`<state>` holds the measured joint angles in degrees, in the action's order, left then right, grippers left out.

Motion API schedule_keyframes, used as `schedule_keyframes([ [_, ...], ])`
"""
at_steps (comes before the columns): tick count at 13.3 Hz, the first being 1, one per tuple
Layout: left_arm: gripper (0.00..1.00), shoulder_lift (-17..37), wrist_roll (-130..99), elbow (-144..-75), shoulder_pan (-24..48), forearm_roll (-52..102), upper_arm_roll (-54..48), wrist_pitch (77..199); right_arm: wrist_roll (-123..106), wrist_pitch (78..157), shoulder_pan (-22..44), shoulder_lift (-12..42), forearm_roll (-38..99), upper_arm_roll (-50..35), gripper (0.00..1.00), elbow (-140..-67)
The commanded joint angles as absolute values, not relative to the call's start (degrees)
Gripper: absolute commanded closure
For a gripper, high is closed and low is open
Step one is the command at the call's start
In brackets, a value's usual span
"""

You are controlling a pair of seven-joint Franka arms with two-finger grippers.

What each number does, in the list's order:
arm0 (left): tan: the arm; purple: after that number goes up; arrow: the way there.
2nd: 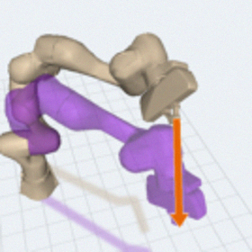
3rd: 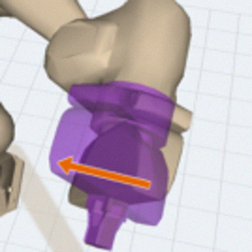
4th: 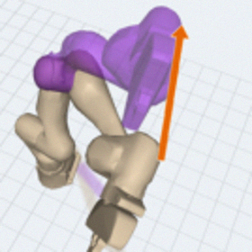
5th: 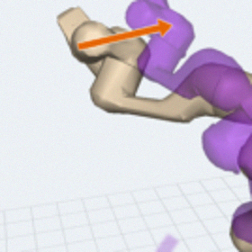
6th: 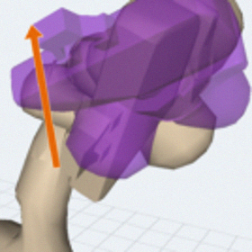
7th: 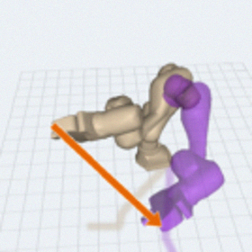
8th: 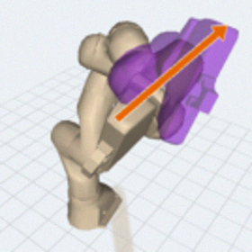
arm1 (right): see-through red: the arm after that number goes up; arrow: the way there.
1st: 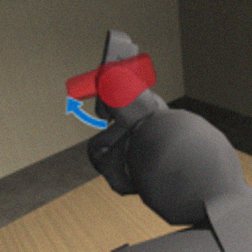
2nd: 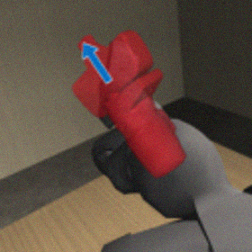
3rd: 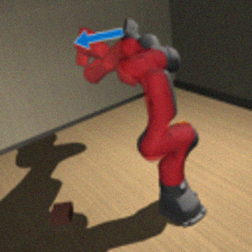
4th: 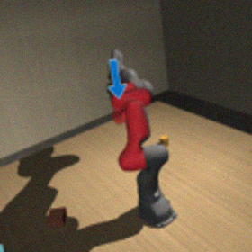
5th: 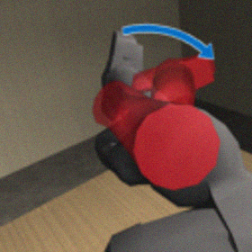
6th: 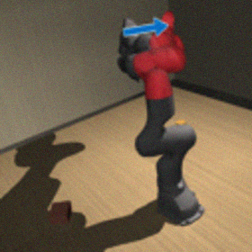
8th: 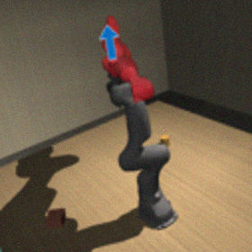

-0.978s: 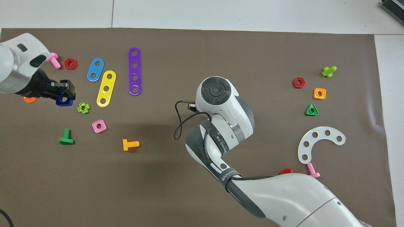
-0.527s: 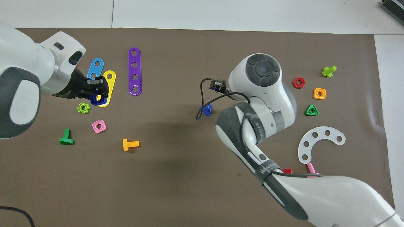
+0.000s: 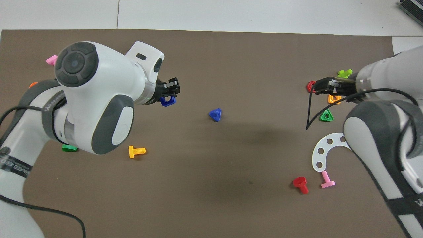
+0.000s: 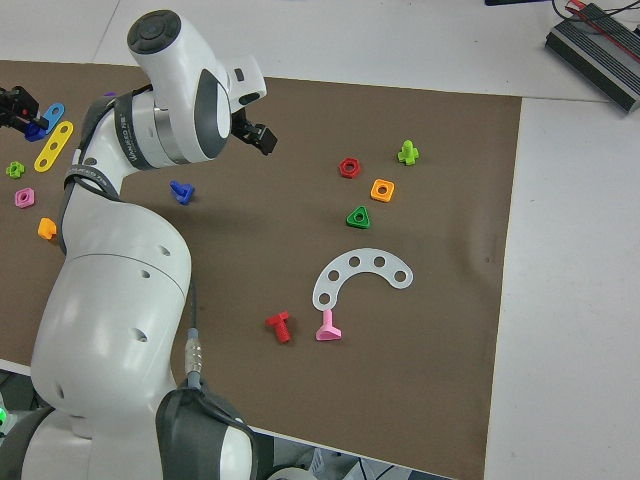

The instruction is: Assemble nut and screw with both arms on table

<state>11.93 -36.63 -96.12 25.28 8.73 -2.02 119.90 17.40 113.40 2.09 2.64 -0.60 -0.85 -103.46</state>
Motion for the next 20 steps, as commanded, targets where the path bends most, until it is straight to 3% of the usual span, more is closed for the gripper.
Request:
schedule_keyframes([
  [1,1.0,14.4,-42.16,-96.16,28.99,10.11,-0.97,126.36,11.71,108.75,-0.87,-2.02,0.35,-1.23,0.0,-103.73],
  [8,1.0,28.38,-50.27,-89.21,36.56,9.14,-0.7,132.8,6.33,92.75,-2.81,-0.71,-2.45,-1.23,0.0,-88.79],
  [14,1.0,29.88,-50.01,-89.47,38.06,6.24,-0.53,132.37,0.18,87.89,-1.67,-0.79,-1.41,-2.02,0.0,-88.94],
  [20,1.0,29.8,-50.01,-91.14,38.32,5.54,-0.53,130.34,0.88,90.0,0.09,-1.14,-1.49,-2.29,0.0,-90.09],
])
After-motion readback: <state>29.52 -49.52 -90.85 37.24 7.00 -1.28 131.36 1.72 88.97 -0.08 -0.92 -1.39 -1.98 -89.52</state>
